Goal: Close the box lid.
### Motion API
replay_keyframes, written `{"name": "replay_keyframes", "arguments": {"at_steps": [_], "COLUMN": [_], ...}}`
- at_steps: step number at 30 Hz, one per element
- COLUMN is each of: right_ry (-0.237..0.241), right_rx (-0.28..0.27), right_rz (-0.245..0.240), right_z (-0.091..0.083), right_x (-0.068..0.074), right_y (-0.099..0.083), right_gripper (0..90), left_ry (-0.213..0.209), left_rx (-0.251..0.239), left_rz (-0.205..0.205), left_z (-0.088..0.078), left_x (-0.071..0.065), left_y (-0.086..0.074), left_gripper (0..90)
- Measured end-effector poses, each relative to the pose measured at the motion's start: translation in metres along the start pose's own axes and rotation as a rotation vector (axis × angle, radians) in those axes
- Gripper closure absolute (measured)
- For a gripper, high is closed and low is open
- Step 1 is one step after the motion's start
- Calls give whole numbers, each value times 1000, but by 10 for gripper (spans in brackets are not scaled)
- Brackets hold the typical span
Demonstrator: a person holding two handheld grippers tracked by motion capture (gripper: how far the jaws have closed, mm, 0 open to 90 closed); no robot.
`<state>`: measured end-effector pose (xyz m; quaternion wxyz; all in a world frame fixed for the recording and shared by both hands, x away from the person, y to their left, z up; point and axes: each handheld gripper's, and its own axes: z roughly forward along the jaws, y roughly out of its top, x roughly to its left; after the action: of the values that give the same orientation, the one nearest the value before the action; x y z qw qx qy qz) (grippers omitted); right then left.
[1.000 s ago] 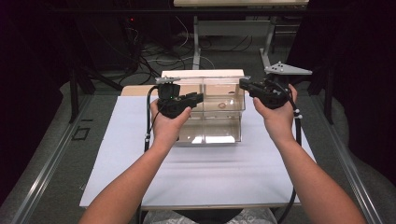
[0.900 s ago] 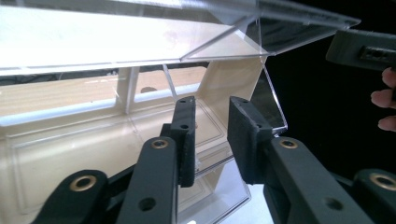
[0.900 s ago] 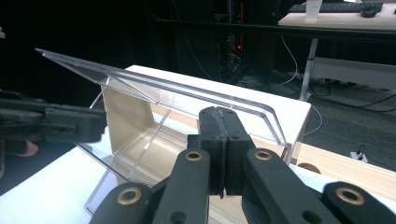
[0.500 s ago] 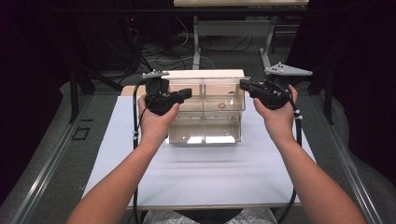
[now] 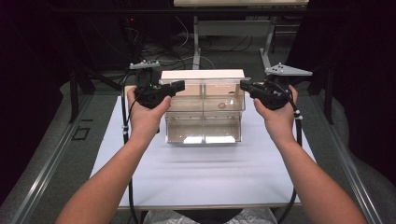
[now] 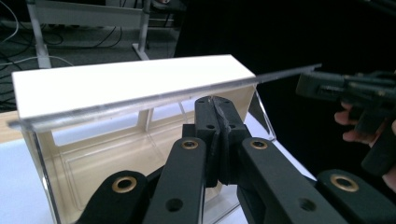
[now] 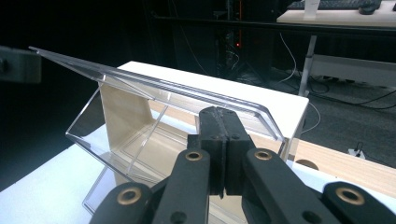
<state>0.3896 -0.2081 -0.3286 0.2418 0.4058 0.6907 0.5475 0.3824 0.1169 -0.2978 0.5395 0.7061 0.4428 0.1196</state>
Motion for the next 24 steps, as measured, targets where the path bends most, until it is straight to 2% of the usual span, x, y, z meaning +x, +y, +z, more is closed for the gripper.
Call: {"name": "replay_keyframes", "arguments": {"at_steps": [3, 15, 24], "right_ry": [1, 8, 14], "right_rx": [-1, 7, 9], "right_rz": [2, 4, 8], "right_z": [0, 3, 4], "right_x": [1, 2, 0], "right_y": [0, -3, -4], "right_gripper": [900, 900, 900], "left_ry": [1, 29, 37], "left_rx": [-8, -19, -9], "left_rz": [-21, -49, -65], "left_z": [-1, 3, 11], "left_x": [2, 13, 20], "left_y": [4, 17, 15], "left_gripper": [900, 900, 900]}}
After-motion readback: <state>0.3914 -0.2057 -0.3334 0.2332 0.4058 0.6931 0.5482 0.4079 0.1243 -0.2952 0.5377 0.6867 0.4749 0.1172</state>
